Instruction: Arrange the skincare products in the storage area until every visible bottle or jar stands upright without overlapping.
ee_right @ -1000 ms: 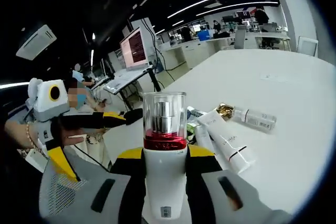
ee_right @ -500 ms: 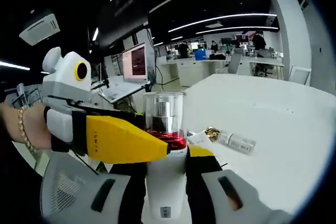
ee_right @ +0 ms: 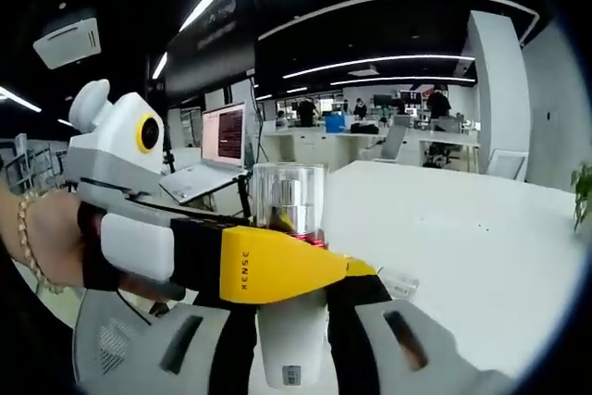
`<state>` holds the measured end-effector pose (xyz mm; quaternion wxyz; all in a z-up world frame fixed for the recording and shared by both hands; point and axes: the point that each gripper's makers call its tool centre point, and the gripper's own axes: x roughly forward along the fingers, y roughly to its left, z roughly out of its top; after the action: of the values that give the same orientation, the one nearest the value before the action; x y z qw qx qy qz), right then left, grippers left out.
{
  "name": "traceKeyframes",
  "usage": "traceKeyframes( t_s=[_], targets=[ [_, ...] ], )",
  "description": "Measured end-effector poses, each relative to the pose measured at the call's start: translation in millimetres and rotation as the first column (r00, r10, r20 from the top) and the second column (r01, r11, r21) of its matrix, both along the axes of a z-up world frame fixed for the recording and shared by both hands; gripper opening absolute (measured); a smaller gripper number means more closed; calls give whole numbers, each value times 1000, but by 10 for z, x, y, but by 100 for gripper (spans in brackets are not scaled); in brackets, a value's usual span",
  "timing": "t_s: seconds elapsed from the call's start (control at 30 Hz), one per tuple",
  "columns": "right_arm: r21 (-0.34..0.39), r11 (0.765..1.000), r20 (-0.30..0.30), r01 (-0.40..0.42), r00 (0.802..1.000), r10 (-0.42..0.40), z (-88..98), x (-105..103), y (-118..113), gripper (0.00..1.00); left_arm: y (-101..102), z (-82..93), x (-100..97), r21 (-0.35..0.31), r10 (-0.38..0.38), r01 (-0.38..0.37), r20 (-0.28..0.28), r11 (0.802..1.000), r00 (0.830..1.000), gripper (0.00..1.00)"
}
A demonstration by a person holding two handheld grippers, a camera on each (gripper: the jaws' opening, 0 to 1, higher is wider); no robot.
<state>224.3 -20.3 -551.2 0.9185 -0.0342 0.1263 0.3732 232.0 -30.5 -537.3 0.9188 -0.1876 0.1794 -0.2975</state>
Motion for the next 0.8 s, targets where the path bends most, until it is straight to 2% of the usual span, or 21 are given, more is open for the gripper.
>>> traceKeyframes(
  t_s=[0.13, 0.2, 0.37, 0.5, 0.57, 0.6, 0.67, 0.7, 0.73, 0.77, 0.8],
  targets=[
    [-4, 1000, 3, -9, 1000, 9, 33, -13, 24, 28, 1, 34, 5, 6, 0, 0, 15, 1000, 1000, 34],
    [11, 1000, -2, -19, 1000, 19, 64, -23, 46, 28, -27, 92, -7, 10, -8, 8, 40, 1000, 999, 31],
    [-5, 1000, -1, -10, 1000, 10, 102, 1, 20, 28, -24, 164, -10, 35, -20, 18, 73, 999, 997, 26],
    [3, 1000, 8, -15, 1000, 15, 177, -16, -1, 29, -40, 233, -37, 20, -50, 49, 64, 999, 997, 25],
    [-2, 999, 35, -44, 998, 44, 212, -33, 11, 29, -23, 253, -44, -22, -62, 63, 29, 998, 998, 25],
    [18, 998, 39, -64, 997, 63, 247, -61, 10, 29, -17, 283, -54, -41, -86, 88, 34, 995, 996, 25],
    [52, 991, 89, -127, 989, 122, 338, -132, 30, 30, -23, 335, -91, -68, -128, 131, 41, 989, 991, 25],
    [102, 983, 89, -154, 985, 145, 381, -165, 28, 30, -55, 389, -121, -92, -164, 169, 57, 981, 985, 25],
    [145, 971, 100, -191, 979, 177, 426, -210, 35, 31, -53, 453, -154, -124, -194, 200, 63, 972, 979, 25],
    [194, 945, 118, -265, 962, 245, 491, -282, 38, 32, -35, 513, -177, -159, -211, 219, 64, 963, 975, 25],
    [234, 926, 89, -296, 955, 282, 499, -321, 18, 33, -48, 600, -226, -181, -248, 261, 90, 948, 964, 25]
  ],
)
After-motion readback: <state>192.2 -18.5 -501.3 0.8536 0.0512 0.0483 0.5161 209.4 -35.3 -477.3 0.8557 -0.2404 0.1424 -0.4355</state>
